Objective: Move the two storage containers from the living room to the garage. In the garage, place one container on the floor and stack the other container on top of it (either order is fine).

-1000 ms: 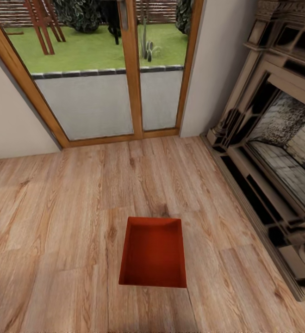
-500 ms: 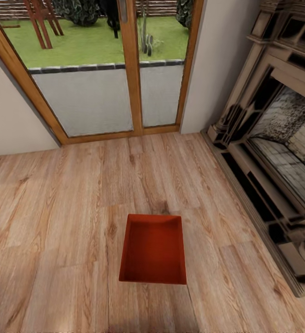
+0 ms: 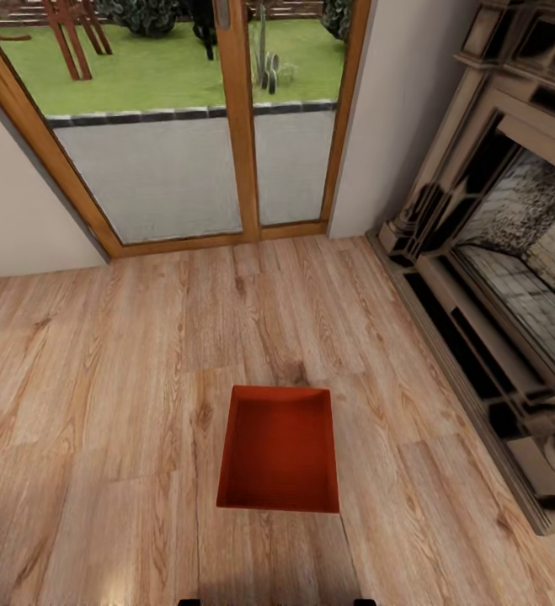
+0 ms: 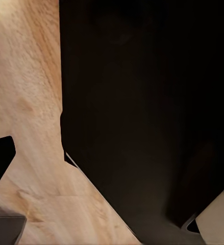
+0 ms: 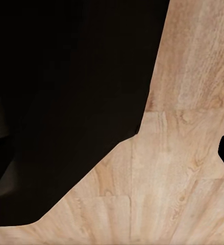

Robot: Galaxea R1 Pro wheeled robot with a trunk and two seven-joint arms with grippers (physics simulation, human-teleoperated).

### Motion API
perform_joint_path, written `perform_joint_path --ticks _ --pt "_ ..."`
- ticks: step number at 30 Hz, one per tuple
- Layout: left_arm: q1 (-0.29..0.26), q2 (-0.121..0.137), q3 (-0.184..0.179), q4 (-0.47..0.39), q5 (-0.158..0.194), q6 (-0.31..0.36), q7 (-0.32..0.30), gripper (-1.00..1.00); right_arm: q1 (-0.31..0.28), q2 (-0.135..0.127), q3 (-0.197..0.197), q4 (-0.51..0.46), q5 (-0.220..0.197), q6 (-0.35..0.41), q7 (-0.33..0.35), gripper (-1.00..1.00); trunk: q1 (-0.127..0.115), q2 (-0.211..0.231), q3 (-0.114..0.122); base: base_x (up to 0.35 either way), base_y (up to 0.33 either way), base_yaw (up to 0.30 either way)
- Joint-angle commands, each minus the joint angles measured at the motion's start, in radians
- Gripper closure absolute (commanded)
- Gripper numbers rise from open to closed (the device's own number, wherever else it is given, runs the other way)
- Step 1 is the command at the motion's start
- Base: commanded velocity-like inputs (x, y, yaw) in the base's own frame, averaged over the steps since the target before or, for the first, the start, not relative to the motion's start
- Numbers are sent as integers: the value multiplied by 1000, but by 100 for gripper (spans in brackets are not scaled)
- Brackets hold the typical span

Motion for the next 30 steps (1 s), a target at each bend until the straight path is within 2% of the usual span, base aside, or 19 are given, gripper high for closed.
perform_joint_path --ticks 1,30 --pt "0 0 -1 -1 10 4 -4 -100 -1 1 8 3 -9 -5 -1 -100 0 0 -1 0 0 0" --pt "0 0 -1 -1 10 4 -4 -100 -1 3 9 2 -3 -9 5 -100 0 0 -1 0 0 0"
